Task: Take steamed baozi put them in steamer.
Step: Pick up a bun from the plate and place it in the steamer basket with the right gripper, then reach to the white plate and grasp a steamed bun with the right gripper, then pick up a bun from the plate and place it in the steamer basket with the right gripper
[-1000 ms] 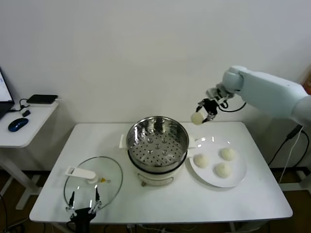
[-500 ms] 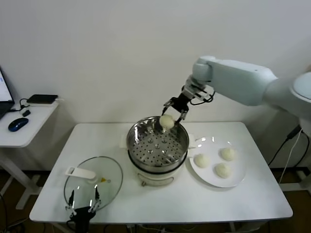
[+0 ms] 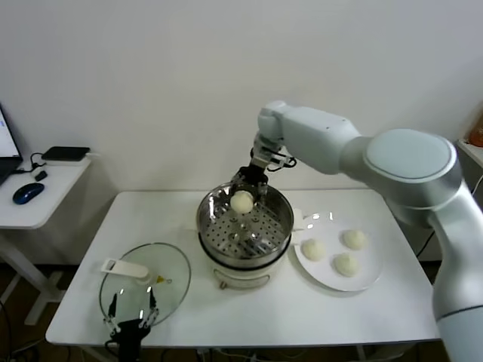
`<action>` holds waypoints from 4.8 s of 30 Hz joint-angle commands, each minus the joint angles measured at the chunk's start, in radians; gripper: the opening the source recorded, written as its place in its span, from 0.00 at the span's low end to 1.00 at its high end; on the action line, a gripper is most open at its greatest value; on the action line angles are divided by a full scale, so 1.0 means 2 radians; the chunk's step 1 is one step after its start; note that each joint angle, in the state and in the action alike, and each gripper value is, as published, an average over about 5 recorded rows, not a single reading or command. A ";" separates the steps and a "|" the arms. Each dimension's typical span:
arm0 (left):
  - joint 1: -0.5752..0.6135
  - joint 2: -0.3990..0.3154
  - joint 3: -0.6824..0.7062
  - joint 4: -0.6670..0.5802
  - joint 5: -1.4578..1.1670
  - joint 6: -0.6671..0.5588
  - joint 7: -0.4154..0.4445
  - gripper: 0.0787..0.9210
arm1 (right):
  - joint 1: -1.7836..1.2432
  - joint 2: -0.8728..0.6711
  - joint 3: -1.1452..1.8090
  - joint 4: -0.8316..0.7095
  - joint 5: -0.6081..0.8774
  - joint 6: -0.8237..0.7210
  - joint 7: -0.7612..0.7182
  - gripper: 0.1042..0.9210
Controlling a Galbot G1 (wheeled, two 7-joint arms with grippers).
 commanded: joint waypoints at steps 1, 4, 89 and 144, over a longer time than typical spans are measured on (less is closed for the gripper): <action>0.000 0.001 0.001 0.001 0.000 0.001 0.000 0.88 | -0.027 0.034 0.004 -0.050 -0.019 0.024 -0.003 0.71; 0.000 0.001 0.001 0.001 0.000 0.000 -0.001 0.88 | -0.031 0.033 0.004 -0.054 -0.020 0.024 -0.002 0.71; 0.011 0.000 -0.013 0.004 0.007 0.003 0.000 0.88 | -0.067 -0.246 -0.061 0.232 0.151 -0.553 0.099 0.88; 0.019 0.005 0.002 -0.020 0.024 0.005 0.000 0.88 | 0.284 -0.131 -0.112 0.404 0.385 -0.578 0.077 0.66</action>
